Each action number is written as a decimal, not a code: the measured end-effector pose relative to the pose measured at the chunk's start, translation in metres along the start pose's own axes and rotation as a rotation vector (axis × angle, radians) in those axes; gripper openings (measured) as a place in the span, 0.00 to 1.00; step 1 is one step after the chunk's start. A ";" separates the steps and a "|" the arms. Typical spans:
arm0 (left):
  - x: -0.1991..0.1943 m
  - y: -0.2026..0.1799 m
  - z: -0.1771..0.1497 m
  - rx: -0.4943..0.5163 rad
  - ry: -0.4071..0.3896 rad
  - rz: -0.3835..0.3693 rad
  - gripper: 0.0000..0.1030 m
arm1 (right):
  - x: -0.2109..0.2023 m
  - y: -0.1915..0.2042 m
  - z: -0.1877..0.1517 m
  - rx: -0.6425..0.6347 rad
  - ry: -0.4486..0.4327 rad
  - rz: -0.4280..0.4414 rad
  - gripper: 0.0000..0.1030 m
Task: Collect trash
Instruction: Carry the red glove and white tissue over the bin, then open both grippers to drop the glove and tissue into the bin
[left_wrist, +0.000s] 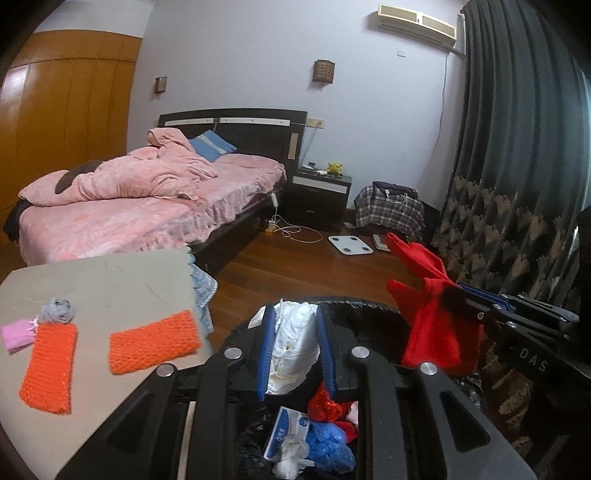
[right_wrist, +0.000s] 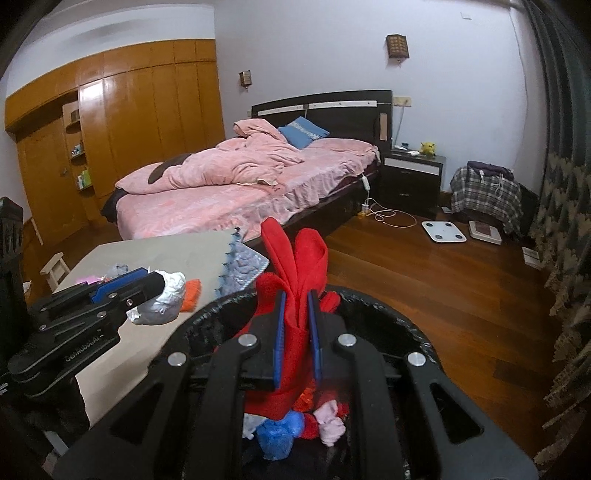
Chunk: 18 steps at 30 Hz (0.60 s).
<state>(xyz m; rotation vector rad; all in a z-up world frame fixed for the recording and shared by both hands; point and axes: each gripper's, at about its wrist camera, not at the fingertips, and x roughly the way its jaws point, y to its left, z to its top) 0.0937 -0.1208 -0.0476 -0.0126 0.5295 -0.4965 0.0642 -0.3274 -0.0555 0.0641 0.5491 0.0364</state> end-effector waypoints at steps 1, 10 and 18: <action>0.002 -0.002 -0.001 0.002 0.004 -0.004 0.22 | 0.000 -0.002 -0.002 0.000 0.003 -0.004 0.11; 0.016 -0.019 -0.006 0.030 0.033 -0.033 0.22 | 0.001 -0.015 -0.012 0.018 0.023 -0.027 0.11; 0.022 -0.018 -0.009 0.020 0.062 -0.064 0.40 | 0.003 -0.025 -0.016 0.049 0.034 -0.058 0.32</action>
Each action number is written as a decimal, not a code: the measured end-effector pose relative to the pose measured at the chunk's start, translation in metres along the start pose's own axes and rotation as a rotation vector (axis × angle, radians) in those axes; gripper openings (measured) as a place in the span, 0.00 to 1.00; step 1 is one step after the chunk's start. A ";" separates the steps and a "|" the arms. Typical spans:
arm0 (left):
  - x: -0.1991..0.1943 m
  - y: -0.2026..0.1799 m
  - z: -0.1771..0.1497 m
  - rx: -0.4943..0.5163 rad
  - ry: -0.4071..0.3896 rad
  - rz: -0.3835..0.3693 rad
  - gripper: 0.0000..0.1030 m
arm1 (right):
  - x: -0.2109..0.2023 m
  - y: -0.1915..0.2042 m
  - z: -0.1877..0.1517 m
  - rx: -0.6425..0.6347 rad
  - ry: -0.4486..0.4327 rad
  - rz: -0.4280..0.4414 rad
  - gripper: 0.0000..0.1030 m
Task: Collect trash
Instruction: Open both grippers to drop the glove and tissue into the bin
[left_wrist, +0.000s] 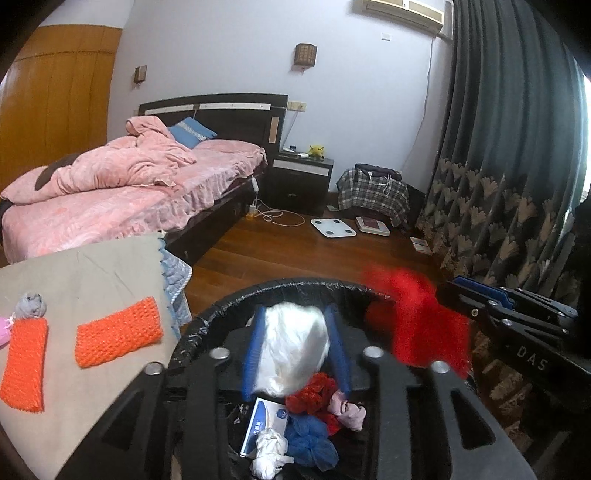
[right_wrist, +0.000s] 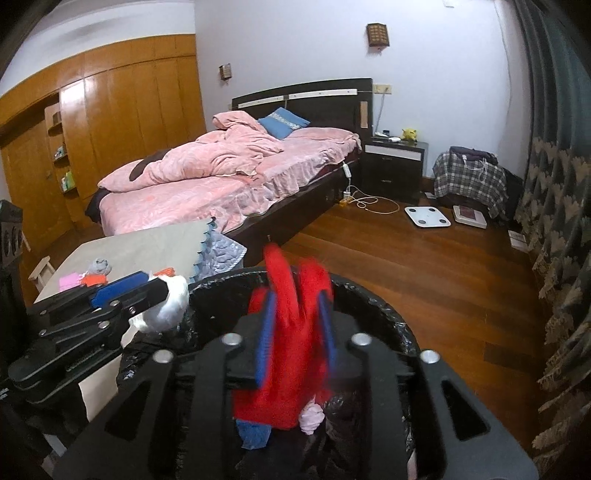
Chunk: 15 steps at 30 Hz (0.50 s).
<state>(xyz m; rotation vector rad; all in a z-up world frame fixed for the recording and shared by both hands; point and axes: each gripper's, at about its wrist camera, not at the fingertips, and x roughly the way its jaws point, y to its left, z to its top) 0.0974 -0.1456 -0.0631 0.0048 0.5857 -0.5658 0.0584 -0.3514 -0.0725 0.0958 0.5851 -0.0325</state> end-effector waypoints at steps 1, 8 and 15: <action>0.000 0.001 -0.001 -0.004 -0.001 0.000 0.41 | 0.000 -0.001 -0.001 0.005 -0.002 -0.004 0.37; -0.014 0.013 -0.002 -0.021 -0.030 0.056 0.75 | -0.005 -0.005 -0.001 0.027 -0.030 -0.048 0.91; -0.036 0.042 -0.006 -0.039 -0.049 0.142 0.89 | 0.000 0.004 0.000 0.013 -0.019 -0.049 0.95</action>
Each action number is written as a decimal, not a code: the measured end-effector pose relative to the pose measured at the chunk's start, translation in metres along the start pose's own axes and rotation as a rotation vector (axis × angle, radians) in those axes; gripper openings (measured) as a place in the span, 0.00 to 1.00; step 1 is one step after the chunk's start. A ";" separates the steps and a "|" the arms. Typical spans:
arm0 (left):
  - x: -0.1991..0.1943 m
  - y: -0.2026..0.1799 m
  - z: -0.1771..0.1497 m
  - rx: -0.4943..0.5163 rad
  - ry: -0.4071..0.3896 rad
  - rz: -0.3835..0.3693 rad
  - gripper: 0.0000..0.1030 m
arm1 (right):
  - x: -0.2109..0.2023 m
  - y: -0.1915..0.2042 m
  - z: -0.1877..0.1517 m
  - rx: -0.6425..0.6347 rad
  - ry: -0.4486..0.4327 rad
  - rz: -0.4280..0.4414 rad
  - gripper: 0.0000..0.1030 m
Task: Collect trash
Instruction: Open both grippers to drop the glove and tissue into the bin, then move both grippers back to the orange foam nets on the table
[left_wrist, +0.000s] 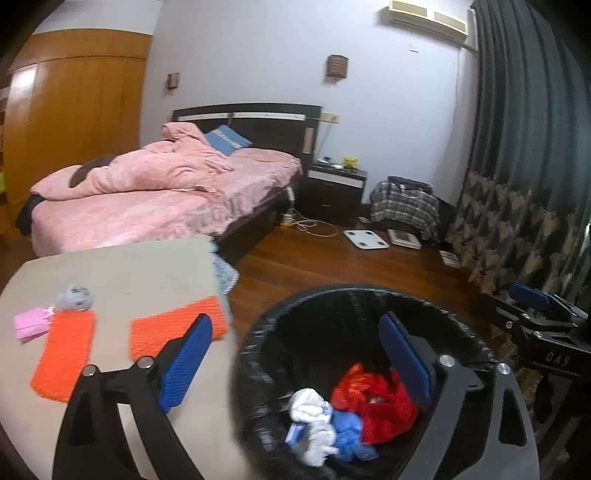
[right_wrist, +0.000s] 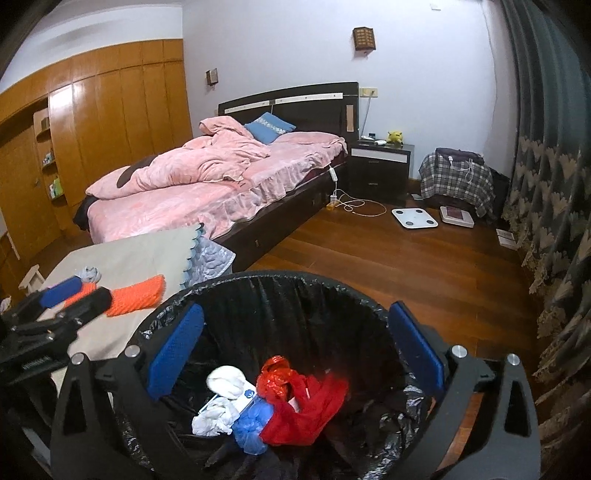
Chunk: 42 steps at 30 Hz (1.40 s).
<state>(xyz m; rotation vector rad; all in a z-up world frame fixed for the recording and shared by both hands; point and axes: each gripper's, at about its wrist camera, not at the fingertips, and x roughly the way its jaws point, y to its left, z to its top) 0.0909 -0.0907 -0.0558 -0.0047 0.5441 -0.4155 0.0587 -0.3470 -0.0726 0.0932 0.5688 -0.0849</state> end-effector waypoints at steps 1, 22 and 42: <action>-0.002 0.005 -0.001 -0.004 -0.001 0.010 0.89 | 0.002 0.003 -0.001 -0.003 0.004 0.005 0.95; -0.054 0.157 -0.018 -0.119 -0.029 0.351 0.90 | 0.041 0.141 0.012 -0.119 0.025 0.234 0.95; -0.052 0.254 -0.036 -0.218 0.001 0.501 0.90 | 0.145 0.284 0.012 -0.221 0.164 0.283 0.95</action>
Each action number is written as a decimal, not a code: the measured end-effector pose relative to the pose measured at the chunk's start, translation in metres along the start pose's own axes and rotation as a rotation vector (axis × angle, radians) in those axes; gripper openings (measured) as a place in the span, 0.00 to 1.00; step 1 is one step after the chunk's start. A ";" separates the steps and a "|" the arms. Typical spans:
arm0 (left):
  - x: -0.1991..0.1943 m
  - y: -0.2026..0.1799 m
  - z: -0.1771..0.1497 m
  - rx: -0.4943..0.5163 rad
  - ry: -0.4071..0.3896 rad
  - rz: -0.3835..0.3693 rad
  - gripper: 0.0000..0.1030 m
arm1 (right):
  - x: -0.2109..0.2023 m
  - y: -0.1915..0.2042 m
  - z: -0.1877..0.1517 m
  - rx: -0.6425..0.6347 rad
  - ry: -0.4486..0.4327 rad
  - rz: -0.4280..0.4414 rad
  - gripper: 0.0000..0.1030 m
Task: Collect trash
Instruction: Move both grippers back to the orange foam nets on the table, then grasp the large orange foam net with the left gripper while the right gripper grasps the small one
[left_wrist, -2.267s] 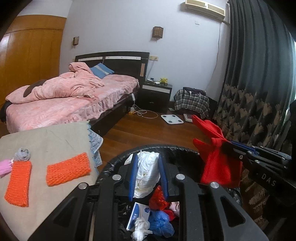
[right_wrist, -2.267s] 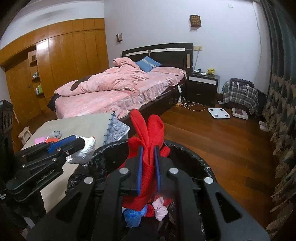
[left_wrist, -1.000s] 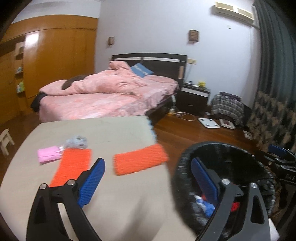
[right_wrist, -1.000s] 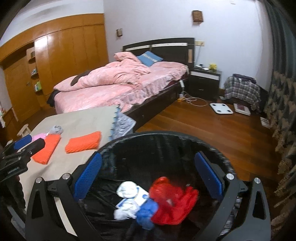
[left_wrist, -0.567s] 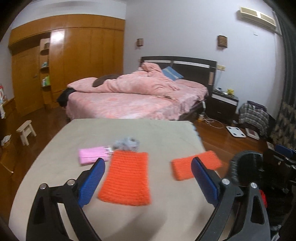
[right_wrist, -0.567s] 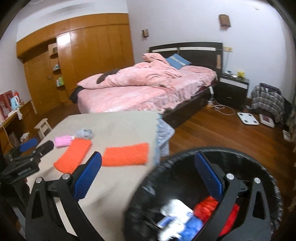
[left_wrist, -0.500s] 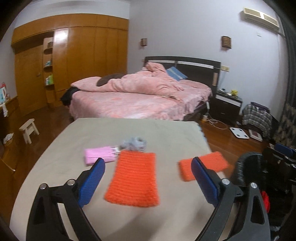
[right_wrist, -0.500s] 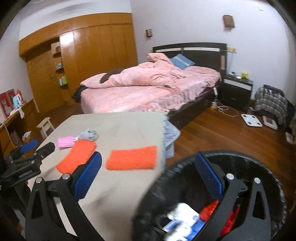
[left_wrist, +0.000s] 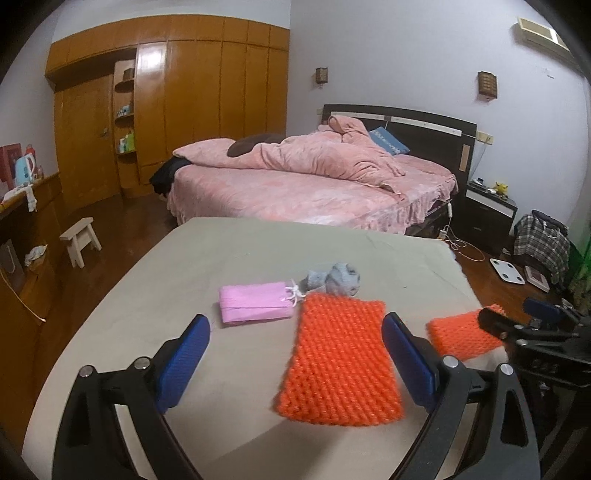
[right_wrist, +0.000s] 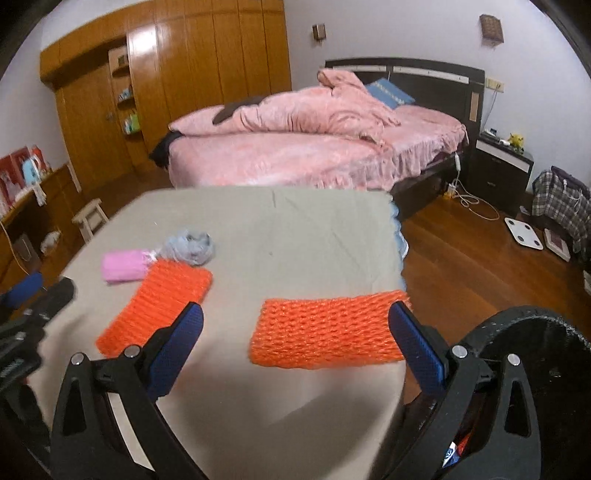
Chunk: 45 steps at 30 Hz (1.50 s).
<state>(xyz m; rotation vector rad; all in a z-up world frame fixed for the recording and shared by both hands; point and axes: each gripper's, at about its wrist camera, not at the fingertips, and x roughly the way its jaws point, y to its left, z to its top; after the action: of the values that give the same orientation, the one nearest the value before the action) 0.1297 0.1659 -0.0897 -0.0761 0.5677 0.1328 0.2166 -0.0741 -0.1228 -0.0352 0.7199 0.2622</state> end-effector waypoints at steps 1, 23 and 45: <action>0.002 0.001 -0.001 -0.002 0.004 0.003 0.89 | 0.006 0.000 0.000 0.000 0.009 -0.007 0.95; 0.052 -0.008 -0.018 0.035 0.128 -0.015 0.87 | 0.067 -0.003 -0.017 0.012 0.172 -0.072 0.86; 0.081 -0.011 -0.026 0.031 0.277 -0.072 0.61 | 0.062 0.009 -0.016 -0.027 0.150 0.052 0.19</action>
<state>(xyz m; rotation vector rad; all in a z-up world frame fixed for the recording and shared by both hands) 0.1850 0.1609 -0.1550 -0.0858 0.8424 0.0431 0.2485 -0.0531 -0.1748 -0.0622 0.8672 0.3217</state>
